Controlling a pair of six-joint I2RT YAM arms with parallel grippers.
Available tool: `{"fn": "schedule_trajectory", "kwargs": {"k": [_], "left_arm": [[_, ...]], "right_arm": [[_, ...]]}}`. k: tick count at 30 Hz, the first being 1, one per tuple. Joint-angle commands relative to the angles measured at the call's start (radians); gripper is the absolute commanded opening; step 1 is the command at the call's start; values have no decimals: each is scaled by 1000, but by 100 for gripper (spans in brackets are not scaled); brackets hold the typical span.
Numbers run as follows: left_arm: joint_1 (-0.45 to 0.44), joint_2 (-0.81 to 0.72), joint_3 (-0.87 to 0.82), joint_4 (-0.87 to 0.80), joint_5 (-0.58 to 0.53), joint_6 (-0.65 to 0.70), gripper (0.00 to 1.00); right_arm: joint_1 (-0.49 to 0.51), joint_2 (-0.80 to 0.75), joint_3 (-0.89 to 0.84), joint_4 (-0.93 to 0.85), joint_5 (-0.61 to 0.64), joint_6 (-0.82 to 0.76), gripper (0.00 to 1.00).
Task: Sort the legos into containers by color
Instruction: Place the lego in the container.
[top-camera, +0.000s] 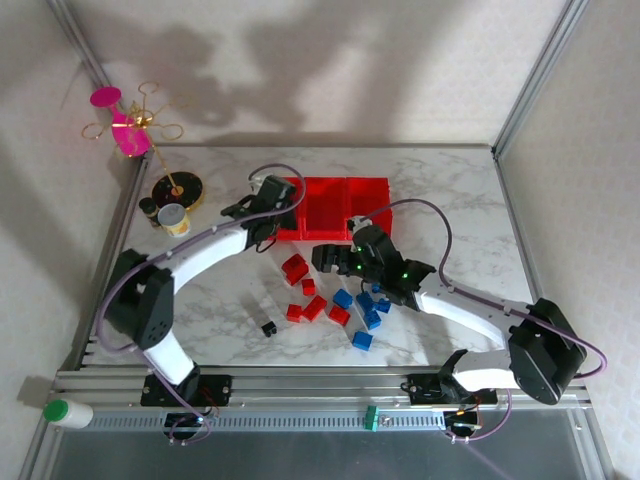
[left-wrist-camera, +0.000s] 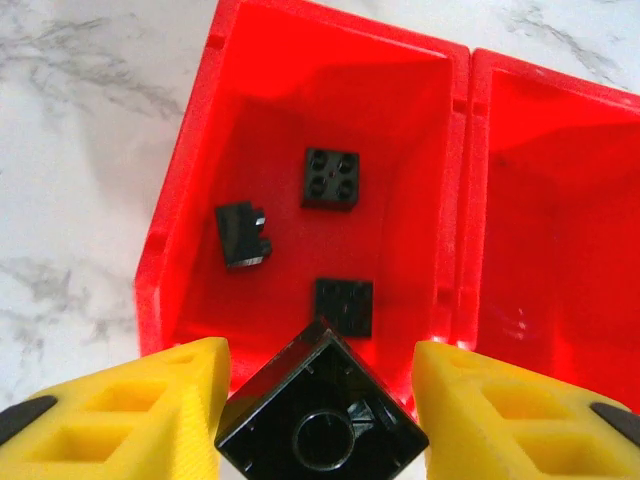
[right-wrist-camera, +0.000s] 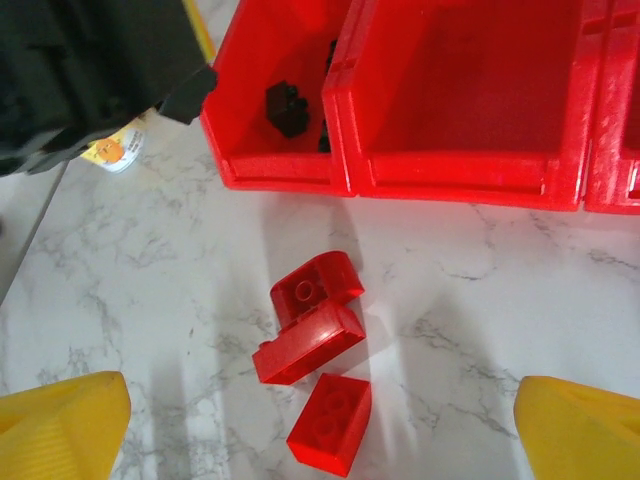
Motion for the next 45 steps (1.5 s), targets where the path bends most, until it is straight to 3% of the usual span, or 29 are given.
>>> {"fn": "schedule_trajectory", "kwargs": {"k": [1,11,20,31,45], "left_arm": [[32,96,97,-7,-30,30,49],[88,350,329,-36,-63,67,52],[95,332,360,-51,-22,86,57],[87,21,114,-1,92,59,58],[-14,-416,-354,-64,91,-30,61]], "right_arm": [[-13,14,15,40,-8,-2,99],[-33,20,-1,57,-10,-31,99],[-34,17,14,62,-29,-65,99],[-22,17,13,9,-69,-102,99],[104,28,-52,-7,-48,-114,99]]}}
